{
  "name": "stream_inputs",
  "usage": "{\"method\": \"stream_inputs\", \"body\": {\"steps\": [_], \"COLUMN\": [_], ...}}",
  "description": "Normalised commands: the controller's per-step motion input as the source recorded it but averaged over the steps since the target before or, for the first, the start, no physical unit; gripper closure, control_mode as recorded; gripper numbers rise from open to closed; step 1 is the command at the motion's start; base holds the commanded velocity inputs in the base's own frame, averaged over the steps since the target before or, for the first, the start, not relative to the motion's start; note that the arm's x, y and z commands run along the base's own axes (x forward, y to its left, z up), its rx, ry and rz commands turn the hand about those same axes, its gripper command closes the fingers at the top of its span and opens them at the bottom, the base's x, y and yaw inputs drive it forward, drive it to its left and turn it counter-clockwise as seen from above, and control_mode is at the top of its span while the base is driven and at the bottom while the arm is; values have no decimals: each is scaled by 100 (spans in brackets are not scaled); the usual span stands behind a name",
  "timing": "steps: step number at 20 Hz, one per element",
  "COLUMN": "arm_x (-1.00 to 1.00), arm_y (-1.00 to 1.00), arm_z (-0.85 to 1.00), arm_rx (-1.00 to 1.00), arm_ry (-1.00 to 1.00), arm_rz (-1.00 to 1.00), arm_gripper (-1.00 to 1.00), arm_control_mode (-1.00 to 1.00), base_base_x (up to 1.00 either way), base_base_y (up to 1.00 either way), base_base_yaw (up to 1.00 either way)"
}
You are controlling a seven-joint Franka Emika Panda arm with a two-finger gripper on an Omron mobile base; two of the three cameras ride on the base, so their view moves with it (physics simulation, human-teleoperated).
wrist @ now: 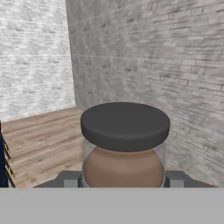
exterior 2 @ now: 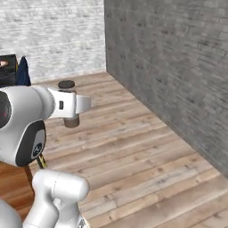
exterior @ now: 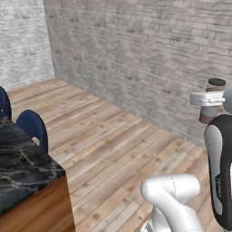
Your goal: Take the cinnamon bottle from the cabinet and place it on the dining table, next to the plate with the cupcake. Then take the chocolate from the dining counter and place it on the cupcake plate.
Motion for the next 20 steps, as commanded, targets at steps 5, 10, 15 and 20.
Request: {"method": "stream_inputs", "body": {"steps": [5,10,15,20], "arm_x": [0,0,0,0], "arm_y": [0,0,0,0], "arm_z": [0,0,0,0], "arm_rx": [0,0,0,0], "arm_ry": [0,0,0,0], "arm_rz": [0,0,0,0], "arm_gripper": [100,100,100,100], "arm_control_mode": [100,100,100,100], "base_base_x": [100,100,100,100], "base_base_y": [-37,-45,-49,-52], "base_base_yaw": [48,46,47,49]}}
